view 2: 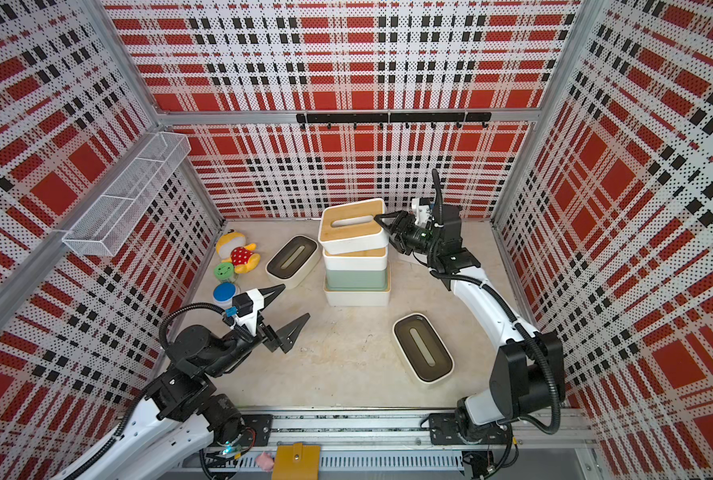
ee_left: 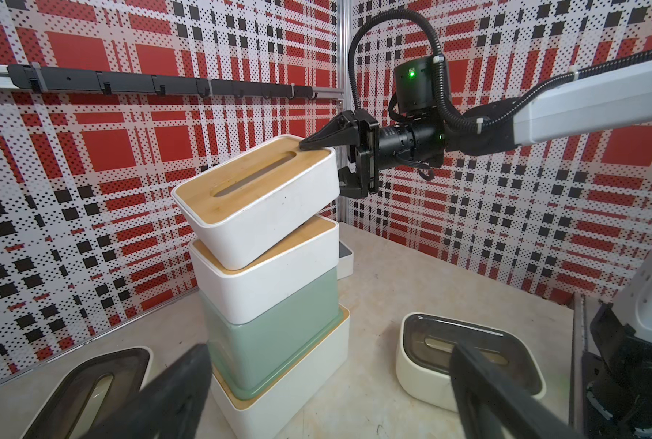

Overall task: Stack the tissue boxes
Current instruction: Place the tissue box at the tissue box.

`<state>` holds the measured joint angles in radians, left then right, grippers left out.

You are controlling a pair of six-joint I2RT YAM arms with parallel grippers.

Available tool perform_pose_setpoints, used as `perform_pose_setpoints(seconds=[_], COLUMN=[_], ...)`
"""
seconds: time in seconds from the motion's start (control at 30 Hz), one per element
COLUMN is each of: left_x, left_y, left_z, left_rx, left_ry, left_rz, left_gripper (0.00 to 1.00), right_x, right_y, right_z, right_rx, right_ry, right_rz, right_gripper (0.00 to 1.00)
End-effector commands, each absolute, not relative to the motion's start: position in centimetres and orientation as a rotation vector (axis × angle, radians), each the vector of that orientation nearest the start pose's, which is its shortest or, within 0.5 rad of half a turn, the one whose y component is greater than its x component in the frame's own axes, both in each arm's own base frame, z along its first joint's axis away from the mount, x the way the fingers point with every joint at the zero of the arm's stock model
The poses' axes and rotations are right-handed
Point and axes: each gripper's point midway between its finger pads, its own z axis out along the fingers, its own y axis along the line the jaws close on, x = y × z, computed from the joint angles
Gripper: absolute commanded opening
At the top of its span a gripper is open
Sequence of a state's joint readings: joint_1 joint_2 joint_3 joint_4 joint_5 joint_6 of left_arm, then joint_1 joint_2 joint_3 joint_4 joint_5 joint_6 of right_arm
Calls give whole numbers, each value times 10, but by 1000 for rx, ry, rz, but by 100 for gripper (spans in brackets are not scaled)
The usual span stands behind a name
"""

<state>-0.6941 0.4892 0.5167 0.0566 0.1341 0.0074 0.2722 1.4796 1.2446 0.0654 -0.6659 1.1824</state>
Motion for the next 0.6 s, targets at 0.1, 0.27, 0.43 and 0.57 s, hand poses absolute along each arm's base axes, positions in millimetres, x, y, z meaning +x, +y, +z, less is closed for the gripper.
perform_pose_setpoints(seconds=[0.1,0.27,0.43,0.57], left_x=[196,196,196,196], left_y=[-192,-192,-192,-193], left_z=[330,331,331,330], left_rx=[613,614,614,614], left_ry=[1371,1370,1371,1374], left_rz=[-660,-662,-665,-665], left_gripper=[99,99,100,99], right_x=[412,413,413,413], right_y=[225,226,226,225], right_z=[368,365,364,364], right_rx=[264,268,269,270], right_ry=[1868,1872,1879,1888], right_rz=[1622,1628,1623,1605], right_gripper=[46,50,59,67])
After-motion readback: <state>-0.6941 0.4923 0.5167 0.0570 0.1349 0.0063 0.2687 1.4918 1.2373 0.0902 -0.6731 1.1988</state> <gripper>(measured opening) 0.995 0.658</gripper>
